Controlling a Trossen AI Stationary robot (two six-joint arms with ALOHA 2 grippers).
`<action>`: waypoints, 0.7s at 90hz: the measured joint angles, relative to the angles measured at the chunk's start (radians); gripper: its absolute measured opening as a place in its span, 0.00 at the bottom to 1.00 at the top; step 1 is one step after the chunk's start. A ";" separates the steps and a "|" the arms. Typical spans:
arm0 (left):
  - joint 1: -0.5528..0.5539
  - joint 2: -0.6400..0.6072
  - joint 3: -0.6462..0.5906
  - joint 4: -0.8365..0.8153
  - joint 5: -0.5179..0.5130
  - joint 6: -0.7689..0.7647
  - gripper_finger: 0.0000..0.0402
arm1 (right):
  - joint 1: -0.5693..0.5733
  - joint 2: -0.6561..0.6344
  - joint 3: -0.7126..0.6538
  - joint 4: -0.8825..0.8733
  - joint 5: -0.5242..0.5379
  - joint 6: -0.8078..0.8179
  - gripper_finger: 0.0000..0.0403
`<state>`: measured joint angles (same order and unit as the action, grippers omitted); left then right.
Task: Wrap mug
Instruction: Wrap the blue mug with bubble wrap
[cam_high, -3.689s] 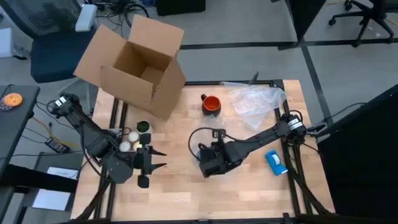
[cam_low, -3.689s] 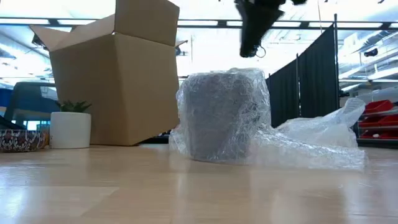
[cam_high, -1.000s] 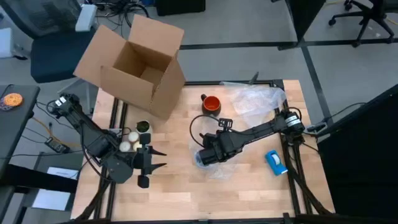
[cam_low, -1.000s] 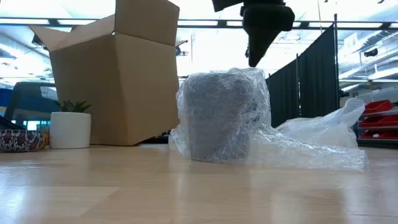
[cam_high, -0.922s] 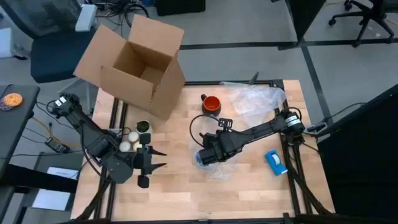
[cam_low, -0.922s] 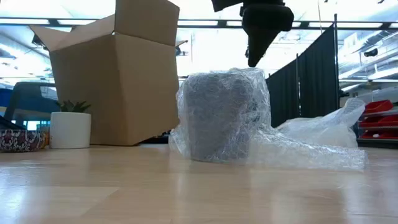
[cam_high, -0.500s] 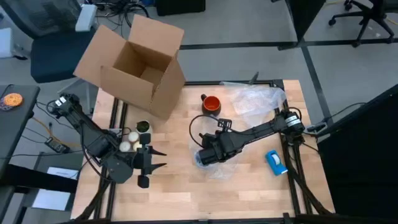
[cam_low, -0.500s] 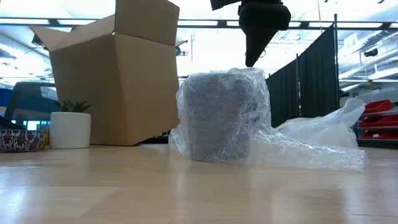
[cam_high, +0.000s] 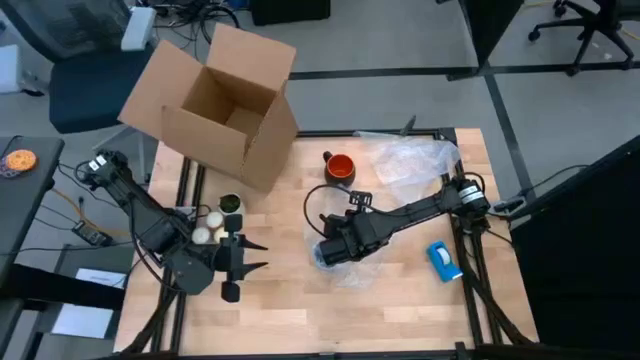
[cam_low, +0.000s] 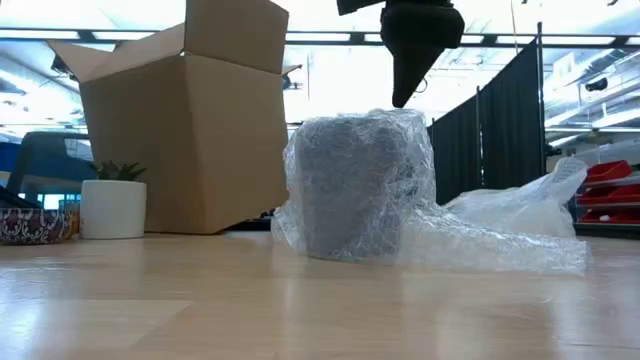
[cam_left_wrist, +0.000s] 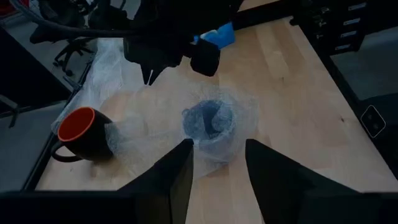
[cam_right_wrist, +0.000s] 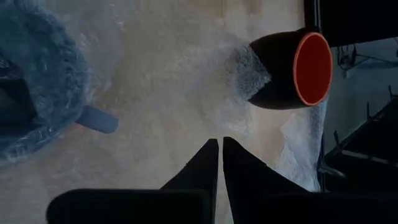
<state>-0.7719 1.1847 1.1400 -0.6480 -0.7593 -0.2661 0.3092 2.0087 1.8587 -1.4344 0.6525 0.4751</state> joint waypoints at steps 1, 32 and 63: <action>0.000 0.000 0.000 0.000 0.000 0.000 0.32 | 0.000 0.000 0.000 0.000 0.000 0.000 0.00; 0.000 0.000 0.000 0.000 0.000 0.000 0.32 | 0.000 0.000 0.000 0.006 0.000 0.000 0.00; 0.000 0.000 0.000 0.000 0.000 0.000 0.32 | 0.000 0.000 0.000 0.064 0.001 -0.033 0.00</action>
<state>-0.7719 1.1847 1.1400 -0.6479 -0.7593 -0.2661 0.3092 2.0090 1.8587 -1.3703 0.6533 0.4420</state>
